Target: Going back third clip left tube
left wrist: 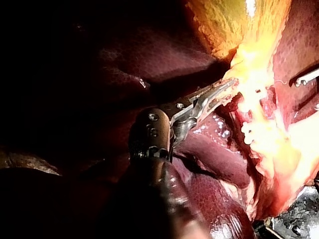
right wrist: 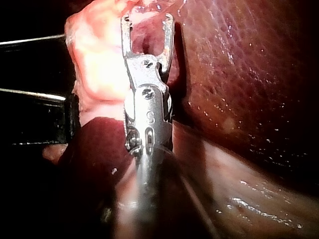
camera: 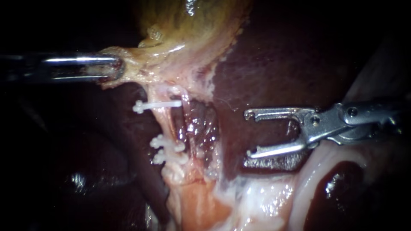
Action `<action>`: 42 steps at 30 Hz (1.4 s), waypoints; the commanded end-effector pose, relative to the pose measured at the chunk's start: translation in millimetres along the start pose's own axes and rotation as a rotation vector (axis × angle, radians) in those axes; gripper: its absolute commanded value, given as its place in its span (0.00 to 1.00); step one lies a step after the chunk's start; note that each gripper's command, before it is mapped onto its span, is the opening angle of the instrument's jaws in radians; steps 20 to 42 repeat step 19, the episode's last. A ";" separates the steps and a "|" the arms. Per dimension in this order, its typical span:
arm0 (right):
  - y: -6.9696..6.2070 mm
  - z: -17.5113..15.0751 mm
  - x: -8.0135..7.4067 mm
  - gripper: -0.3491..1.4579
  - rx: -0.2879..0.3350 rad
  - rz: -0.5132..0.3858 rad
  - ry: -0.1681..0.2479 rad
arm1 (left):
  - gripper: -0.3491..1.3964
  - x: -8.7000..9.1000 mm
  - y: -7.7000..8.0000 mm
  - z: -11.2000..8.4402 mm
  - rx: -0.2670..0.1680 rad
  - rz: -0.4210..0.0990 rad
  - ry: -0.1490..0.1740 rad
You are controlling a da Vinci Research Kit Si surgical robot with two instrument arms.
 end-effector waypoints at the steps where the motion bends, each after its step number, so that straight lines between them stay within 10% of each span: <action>1: 0.0 0.0 0.0 0.47 0.000 0.000 0.000 | 0.00 -0.2 0.0 0.4 -0.002 0.002 0.001; 42: -0.5 0.2 0.8 0.47 0.005 0.002 0.001 | 0.00 -0.7 -0.4 1.6 -0.007 0.006 -0.007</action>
